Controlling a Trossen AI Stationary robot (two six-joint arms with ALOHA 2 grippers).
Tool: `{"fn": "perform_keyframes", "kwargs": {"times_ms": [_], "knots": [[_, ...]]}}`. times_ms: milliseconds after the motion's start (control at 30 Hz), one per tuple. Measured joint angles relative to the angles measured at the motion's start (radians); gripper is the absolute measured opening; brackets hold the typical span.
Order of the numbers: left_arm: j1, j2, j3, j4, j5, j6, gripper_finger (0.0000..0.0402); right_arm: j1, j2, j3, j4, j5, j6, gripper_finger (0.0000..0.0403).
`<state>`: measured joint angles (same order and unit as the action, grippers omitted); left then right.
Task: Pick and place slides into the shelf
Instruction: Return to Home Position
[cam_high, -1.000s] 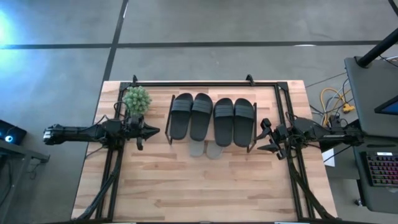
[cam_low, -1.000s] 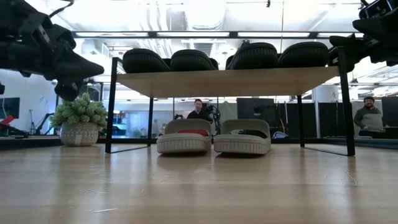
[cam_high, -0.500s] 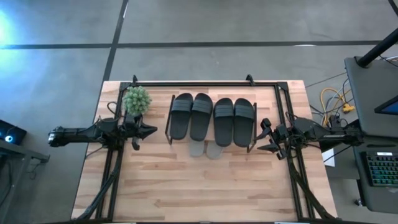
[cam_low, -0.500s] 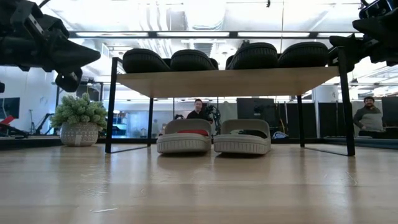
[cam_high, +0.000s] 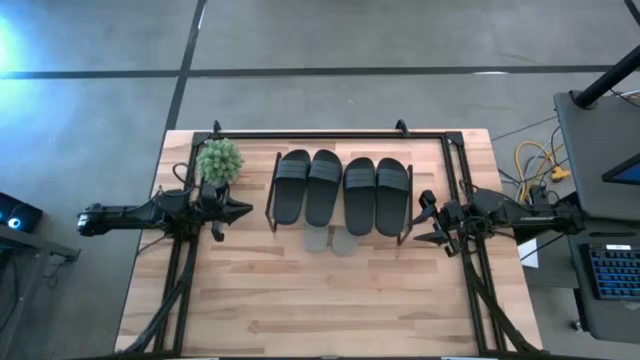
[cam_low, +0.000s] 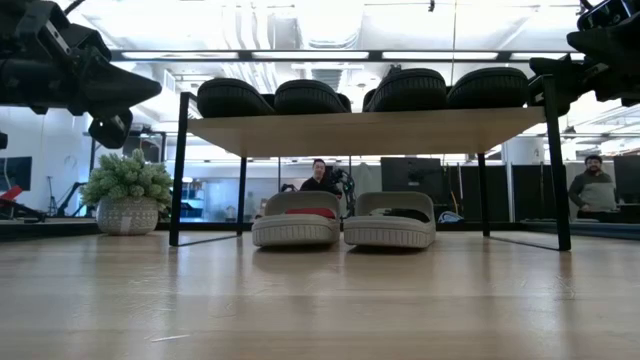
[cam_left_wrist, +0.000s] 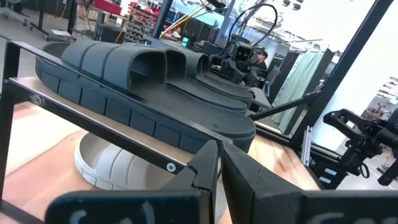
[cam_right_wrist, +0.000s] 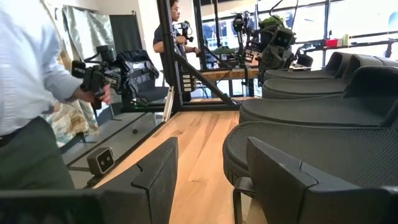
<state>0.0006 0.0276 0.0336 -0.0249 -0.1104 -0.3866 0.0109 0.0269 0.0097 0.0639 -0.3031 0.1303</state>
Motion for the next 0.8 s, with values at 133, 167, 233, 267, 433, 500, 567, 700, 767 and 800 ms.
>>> {"fn": "perform_keyframes", "kwargs": {"times_ms": [133, 167, 233, 267, 433, 500, 567, 700, 767, 800], "knots": [[0.000, 0.010, -0.002, 0.034, 0.000, 0.001, 0.0006, 0.000, 0.000, 0.000, 0.000, 0.000, 0.000, 0.0183], [0.000, 0.011, -0.002, 0.034, 0.000, 0.001, 0.0006, 0.000, 0.000, 0.000, 0.000, 0.000, 0.000, 0.0183], [0.000, 0.011, -0.002, 0.033, 0.000, 0.001, 0.0006, 0.000, 0.000, 0.000, 0.000, 0.000, 0.000, 0.0183], [0.000, 0.011, -0.002, 0.035, 0.000, 0.001, 0.0006, 0.000, 0.000, 0.000, 0.000, 0.000, 0.000, 0.0183], [0.000, 0.009, -0.002, 0.038, 0.000, 0.001, 0.0006, 0.000, 0.000, 0.000, 0.000, 0.000, 0.000, 0.0183], [0.000, 0.011, -0.002, 0.041, 0.000, 0.001, 0.0006, 0.000, 0.000, 0.000, 0.000, 0.000, 0.000, 0.0183], [0.000, 0.011, -0.002, 0.042, 0.000, 0.001, 0.0006, 0.000, 0.000, 0.000, 0.000, 0.000, 0.000, 0.0183], [0.000, 0.011, -0.002, 0.042, 0.001, 0.001, 0.0006, 0.000, 0.000, 0.000, 0.000, 0.000, 0.000, 0.0183], [0.000, 0.011, -0.001, 0.043, 0.001, 0.002, 0.0006, 0.000, 0.000, 0.000, 0.000, 0.000, 0.000, 0.0183], [0.000, 0.011, -0.001, 0.043, 0.001, 0.002, 0.0006, 0.000, 0.000, 0.000, 0.000, 0.000, 0.000, 0.0183]]}}
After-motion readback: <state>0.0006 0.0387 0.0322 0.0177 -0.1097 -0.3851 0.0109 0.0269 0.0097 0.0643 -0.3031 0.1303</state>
